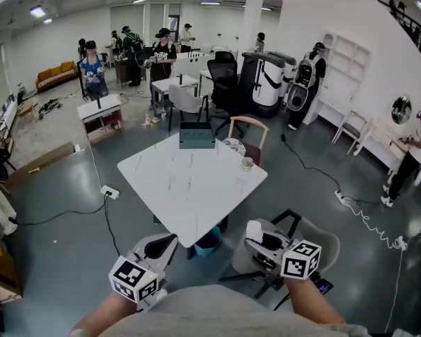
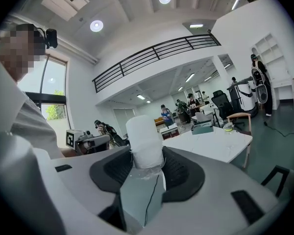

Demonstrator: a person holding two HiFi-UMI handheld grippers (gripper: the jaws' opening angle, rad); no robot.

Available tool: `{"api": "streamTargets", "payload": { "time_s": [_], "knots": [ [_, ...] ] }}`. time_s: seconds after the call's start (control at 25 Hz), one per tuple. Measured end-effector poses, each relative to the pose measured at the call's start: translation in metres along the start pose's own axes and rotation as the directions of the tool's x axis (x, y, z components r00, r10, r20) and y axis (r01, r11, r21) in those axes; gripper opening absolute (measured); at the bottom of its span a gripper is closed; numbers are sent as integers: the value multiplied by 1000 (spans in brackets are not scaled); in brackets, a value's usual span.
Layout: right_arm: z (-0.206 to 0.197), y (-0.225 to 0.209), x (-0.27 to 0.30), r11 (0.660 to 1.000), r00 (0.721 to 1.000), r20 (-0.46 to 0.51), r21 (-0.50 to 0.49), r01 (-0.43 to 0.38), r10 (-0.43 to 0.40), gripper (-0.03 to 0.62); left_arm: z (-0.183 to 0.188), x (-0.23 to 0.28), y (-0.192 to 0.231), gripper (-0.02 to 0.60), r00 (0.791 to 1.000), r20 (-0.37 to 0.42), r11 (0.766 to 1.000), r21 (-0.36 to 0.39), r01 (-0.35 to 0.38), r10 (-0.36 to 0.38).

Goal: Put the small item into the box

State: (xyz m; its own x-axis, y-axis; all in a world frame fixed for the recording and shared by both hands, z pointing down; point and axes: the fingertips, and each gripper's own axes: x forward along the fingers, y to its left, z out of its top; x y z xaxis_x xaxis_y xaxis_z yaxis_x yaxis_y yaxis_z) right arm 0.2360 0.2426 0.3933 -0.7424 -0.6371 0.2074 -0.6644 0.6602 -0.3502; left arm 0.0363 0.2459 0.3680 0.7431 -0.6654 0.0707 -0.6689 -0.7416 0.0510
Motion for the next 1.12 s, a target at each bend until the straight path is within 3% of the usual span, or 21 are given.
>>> {"api": "streamTargets", "payload": {
  "time_s": [0.52,0.84,1.12],
  "knots": [
    [56,9,167,997,997,30,-18,72,-71,177,23,-2,182,6,998,26,998,4,66,-66],
    [71,7,219,993,993,32,-17,116,-116,177,14,-7,246,6,996,23,996,-23,86,-86],
    [72,-7,240,992,992,11,-5,128,-128,178,10,3,274,6,996,18,995,-35,89,-89]
  ]
}}
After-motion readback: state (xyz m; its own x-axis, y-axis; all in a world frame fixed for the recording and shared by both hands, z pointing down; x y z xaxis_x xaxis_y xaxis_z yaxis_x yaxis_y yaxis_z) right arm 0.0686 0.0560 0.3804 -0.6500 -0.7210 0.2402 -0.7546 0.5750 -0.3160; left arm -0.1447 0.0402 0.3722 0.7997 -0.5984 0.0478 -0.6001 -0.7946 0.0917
